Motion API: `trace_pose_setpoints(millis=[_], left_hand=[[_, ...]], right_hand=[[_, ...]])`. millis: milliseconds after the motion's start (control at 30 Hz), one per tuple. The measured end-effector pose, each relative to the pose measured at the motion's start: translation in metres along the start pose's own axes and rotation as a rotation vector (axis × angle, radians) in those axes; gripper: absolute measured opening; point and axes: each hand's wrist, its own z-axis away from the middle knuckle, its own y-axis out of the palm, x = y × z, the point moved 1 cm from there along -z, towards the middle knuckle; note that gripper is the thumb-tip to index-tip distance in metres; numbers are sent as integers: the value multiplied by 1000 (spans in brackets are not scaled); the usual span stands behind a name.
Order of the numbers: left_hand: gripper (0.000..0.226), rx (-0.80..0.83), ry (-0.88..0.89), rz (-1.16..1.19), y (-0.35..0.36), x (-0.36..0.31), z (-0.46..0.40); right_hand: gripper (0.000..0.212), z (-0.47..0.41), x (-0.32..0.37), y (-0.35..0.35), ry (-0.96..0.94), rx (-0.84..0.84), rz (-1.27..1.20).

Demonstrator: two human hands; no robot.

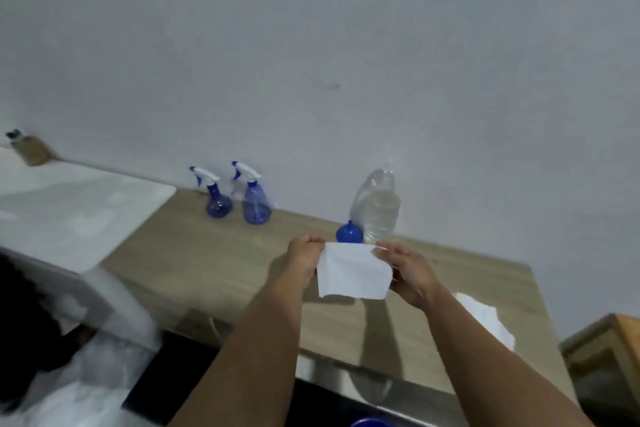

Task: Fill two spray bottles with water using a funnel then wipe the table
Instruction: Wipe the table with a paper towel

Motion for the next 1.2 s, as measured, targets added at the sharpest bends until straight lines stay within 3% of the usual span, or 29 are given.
trace_pose_setpoints(millis=[133,300,467,567,667,867,1200], left_hand=[[20,-129,44,-19,-102,-17,-33],[16,-207,55,-122,-241,-32,-107],[25,-161,124,-258,-338,-53,-175],[30,-100,138,-298,-379,-61,-212],[34,-59,211,-467,-409,-64,-244],[36,-104,333,-881,-456,-45,-307],[33,-47,283,-649,-482,-31,-353]], right_hand=[[22,-37,-11,106,22,114,33],[20,-89,-42,241,46,115,40],[8,-132,-85,355,13,22,158],[21,-161,-105,406,21,-34,208],[33,-187,-117,444,32,-80,269],[35,-220,-139,484,11,-164,388],[53,-242,-179,516,-39,-119,648]])
